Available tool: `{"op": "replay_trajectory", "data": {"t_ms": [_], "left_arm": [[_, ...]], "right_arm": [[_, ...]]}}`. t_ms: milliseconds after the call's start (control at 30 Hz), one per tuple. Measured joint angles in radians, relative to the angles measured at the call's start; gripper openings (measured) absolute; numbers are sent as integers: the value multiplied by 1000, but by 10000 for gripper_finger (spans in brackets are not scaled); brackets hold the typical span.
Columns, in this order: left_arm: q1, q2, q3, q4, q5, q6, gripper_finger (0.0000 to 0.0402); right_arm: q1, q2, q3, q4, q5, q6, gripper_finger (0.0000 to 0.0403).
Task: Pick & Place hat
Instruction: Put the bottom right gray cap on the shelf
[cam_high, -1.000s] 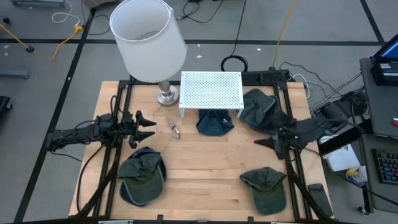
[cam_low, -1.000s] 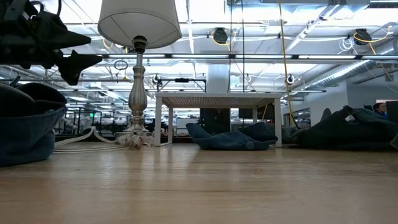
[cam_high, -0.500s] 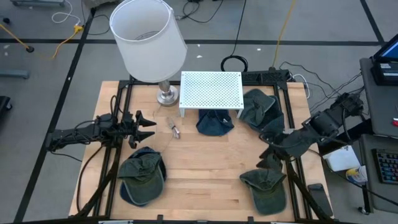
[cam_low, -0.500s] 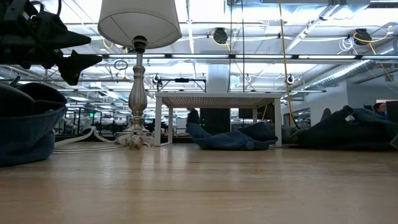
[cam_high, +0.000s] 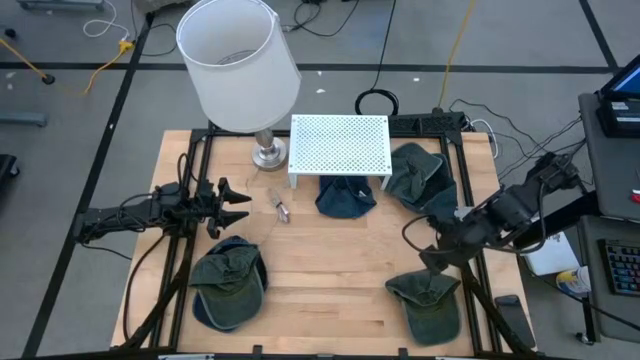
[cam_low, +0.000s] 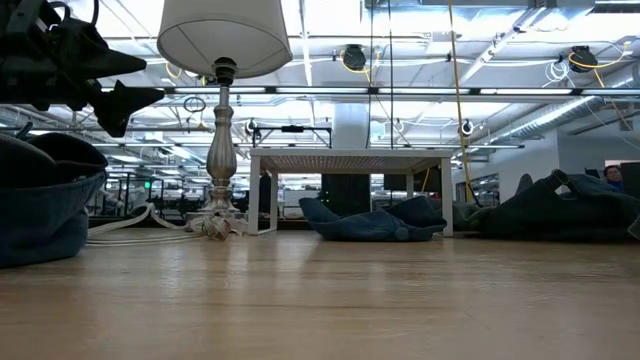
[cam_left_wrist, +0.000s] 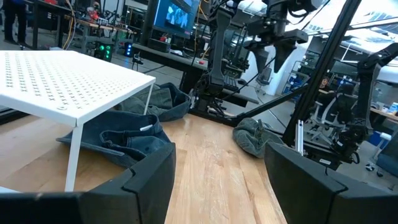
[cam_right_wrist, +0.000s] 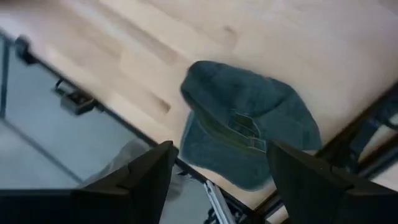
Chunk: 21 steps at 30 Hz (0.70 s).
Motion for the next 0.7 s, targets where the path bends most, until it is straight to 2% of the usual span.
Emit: {"op": "replay_trajectory", "data": {"t_ms": [300, 700], "left_arm": [[0, 0, 0, 0, 0, 0, 250], [0, 0, 0, 0, 0, 0, 250]], "right_arm": [[3, 80, 0, 5, 1, 181, 254], [134, 239, 0, 153, -25, 361, 254]]}}
